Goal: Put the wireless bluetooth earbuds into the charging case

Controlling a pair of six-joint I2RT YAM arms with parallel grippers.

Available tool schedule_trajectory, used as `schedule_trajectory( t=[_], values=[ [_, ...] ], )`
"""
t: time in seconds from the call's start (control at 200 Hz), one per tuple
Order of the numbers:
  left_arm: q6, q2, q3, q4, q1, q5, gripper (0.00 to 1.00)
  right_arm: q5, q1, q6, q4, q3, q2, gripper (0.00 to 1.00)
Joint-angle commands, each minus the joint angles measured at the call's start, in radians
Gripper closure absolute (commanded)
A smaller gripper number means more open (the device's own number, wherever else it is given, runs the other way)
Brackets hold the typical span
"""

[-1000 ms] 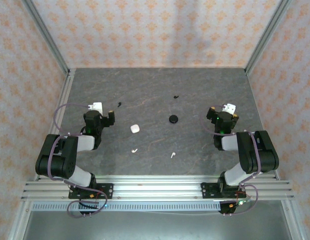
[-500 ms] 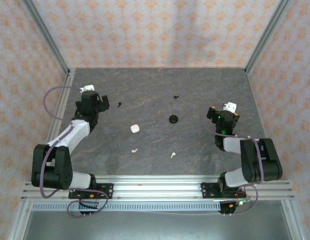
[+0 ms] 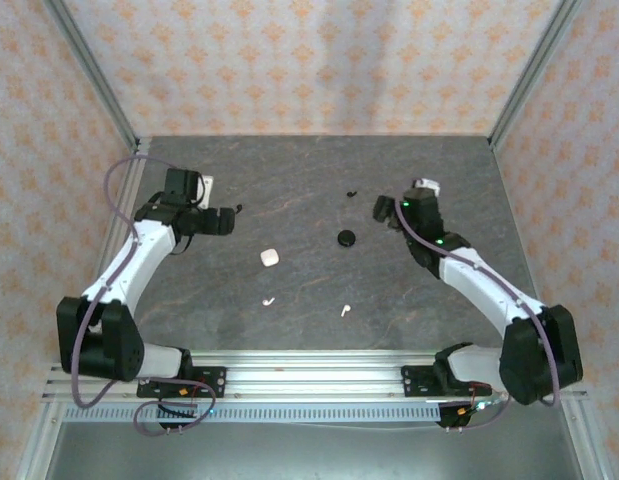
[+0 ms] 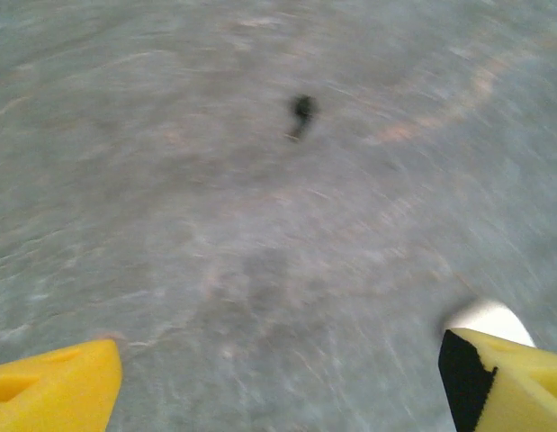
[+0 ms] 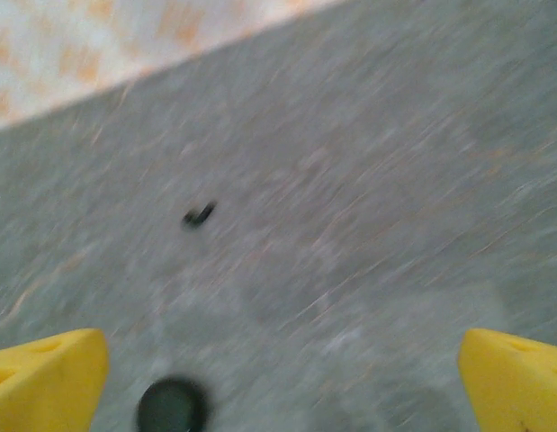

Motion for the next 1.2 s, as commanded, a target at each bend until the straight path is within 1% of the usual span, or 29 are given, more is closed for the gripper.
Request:
schedule_trajectory(
  t=[0.0,0.1,0.16,0.27,0.37,0.42,0.51,0.585,0.68,0.746,0.841,0.951,1.081,1.196],
  values=[
    [0.329,-0.084,-0.029,-0.005,-0.114,0.097,0.08,-0.041,0.063,0.167,-0.207,0.056,0.065,0.03],
    [0.524,-0.060,-0.028,-0.077,-0.224,0.077,0.07,-0.071,0.103,0.267,-0.228,0.074,0.122,0.06],
    [0.565,-0.031,-0.030,-0.091,-0.261,0.083,0.07,-0.072,0.128,0.305,-0.240,0.091,0.145,0.07],
    [0.554,0.051,-0.015,-0.091,-0.275,0.166,0.07,-0.081,0.153,0.348,-0.283,0.138,0.167,0.07],
    [0.545,0.155,0.027,-0.100,-0.288,0.179,0.07,-0.079,0.164,0.353,-0.320,0.165,0.167,0.07],
    [0.540,0.223,0.075,-0.128,-0.298,0.159,0.08,-0.073,0.165,0.353,-0.325,0.166,0.164,0.07],
    [0.517,0.342,0.179,-0.205,-0.310,0.081,0.09,-0.068,0.165,0.358,-0.322,0.163,0.168,0.07],
    [0.502,0.399,0.225,-0.225,-0.313,0.051,0.09,-0.081,0.164,0.353,-0.324,0.177,0.180,0.07],
    [0.498,0.433,0.232,-0.223,-0.316,0.019,0.09,-0.085,0.166,0.352,-0.320,0.179,0.180,0.07],
    [0.497,0.448,0.229,-0.236,-0.327,-0.021,0.09,-0.055,0.166,0.370,-0.308,0.162,0.165,0.07],
    [0.503,0.428,0.176,-0.180,-0.334,0.036,0.10,-0.029,0.167,0.396,-0.277,0.139,0.144,0.07],
    [0.504,0.474,0.215,-0.234,-0.348,-0.030,0.09,-0.044,0.165,0.396,-0.275,0.146,0.132,0.07],
    [0.514,0.512,0.227,-0.246,-0.348,-0.009,0.10,-0.025,0.166,0.387,-0.300,0.131,0.118,0.06],
    [0.517,0.538,0.232,-0.252,-0.350,-0.019,0.12,-0.008,0.167,0.410,-0.299,0.086,0.083,0.07]
  ],
)
